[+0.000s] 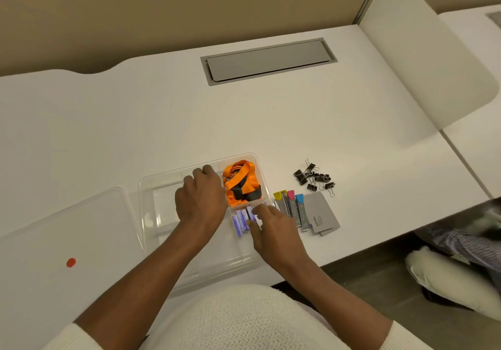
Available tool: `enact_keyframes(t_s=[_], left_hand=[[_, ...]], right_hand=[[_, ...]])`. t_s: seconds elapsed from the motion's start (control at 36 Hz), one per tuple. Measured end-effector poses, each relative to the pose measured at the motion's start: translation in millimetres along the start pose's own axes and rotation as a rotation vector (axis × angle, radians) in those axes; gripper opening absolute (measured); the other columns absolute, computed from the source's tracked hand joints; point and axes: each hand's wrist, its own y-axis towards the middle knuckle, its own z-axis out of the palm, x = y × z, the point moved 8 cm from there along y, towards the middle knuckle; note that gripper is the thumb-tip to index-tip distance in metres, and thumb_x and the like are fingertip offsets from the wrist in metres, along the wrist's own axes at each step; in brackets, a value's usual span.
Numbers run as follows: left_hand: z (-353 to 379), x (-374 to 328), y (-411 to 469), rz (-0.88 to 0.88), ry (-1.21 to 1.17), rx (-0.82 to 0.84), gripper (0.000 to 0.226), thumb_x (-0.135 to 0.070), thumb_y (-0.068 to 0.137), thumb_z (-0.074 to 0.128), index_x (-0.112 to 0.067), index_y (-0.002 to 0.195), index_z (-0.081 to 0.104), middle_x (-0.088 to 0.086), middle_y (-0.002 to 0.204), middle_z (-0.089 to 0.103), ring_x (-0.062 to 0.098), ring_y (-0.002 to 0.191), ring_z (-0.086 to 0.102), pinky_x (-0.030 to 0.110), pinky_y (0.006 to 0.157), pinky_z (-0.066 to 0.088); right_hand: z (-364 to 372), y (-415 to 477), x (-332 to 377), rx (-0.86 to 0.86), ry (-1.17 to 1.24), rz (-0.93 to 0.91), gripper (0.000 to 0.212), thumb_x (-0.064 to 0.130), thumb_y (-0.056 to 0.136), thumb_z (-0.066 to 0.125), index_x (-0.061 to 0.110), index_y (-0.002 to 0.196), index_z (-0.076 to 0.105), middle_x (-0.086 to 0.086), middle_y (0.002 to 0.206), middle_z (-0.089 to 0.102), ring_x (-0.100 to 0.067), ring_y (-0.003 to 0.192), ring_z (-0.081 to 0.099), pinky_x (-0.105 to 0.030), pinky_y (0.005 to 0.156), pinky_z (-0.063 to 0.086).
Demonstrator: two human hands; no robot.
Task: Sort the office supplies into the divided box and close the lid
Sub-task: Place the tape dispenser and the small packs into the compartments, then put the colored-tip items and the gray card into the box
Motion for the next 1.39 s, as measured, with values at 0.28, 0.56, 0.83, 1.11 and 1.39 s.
enact_keyframes(t_s=[0.28, 0.56, 0.83, 1.11, 1.39], left_hand=[[-19, -99, -17, 0.507, -0.195, -0.089, 0.037, -0.044, 0.091, 0.070, -0.014, 0.112, 0.067, 0.004, 0.112, 0.069, 0.024, 0.108, 0.057, 0.038, 0.084, 0.050], [18, -165, -22, 0.701, 0.056, 0.069, 0.041, -0.030, 0.086, 0.073, -0.008, 0.118, 0.060, 0.013, 0.117, 0.067, 0.032, 0.115, 0.054, 0.043, 0.095, 0.042], [39, -177, 0, 0.678, 0.061, 0.220, 0.017, -0.024, 0.091, 0.069, -0.012, 0.102, 0.065, 0.014, 0.102, 0.070, 0.033, 0.107, 0.058, 0.042, 0.090, 0.041], [27, -183, 26, 0.646, -0.160, 0.393, 0.018, -0.013, 0.078, 0.085, -0.012, 0.094, 0.077, 0.007, 0.095, 0.077, 0.027, 0.092, 0.070, 0.037, 0.074, 0.056], [-12, -160, 51, 0.544, -0.492, 0.385, 0.021, -0.017, 0.070, 0.094, -0.013, 0.085, 0.080, -0.001, 0.082, 0.076, 0.014, 0.076, 0.067, 0.025, 0.063, 0.051]], right_hand=[[-55, -37, -78, -0.297, 0.208, 0.297, 0.027, 0.020, 0.088, 0.079, 0.016, 0.112, 0.068, 0.002, 0.106, 0.072, -0.010, 0.082, 0.068, -0.025, 0.069, 0.060], [-45, -7, -116, -0.207, 0.035, 0.235, 0.057, 0.033, 0.092, 0.075, 0.020, 0.143, 0.053, -0.004, 0.128, 0.061, -0.018, 0.100, 0.067, -0.030, 0.077, 0.059], [-40, 27, -109, -0.112, -0.062, 0.210, 0.038, 0.033, 0.092, 0.071, 0.023, 0.129, 0.064, -0.005, 0.106, 0.057, -0.024, 0.087, 0.061, -0.035, 0.067, 0.055], [-41, 42, -118, -0.113, 0.049, 0.292, 0.031, 0.036, 0.085, 0.078, 0.018, 0.110, 0.069, -0.006, 0.101, 0.067, -0.025, 0.093, 0.061, -0.032, 0.071, 0.047], [-52, 39, -119, -0.121, 0.153, 0.374, 0.023, 0.024, 0.077, 0.083, 0.019, 0.096, 0.071, -0.001, 0.094, 0.068, -0.017, 0.084, 0.059, -0.026, 0.073, 0.041]])
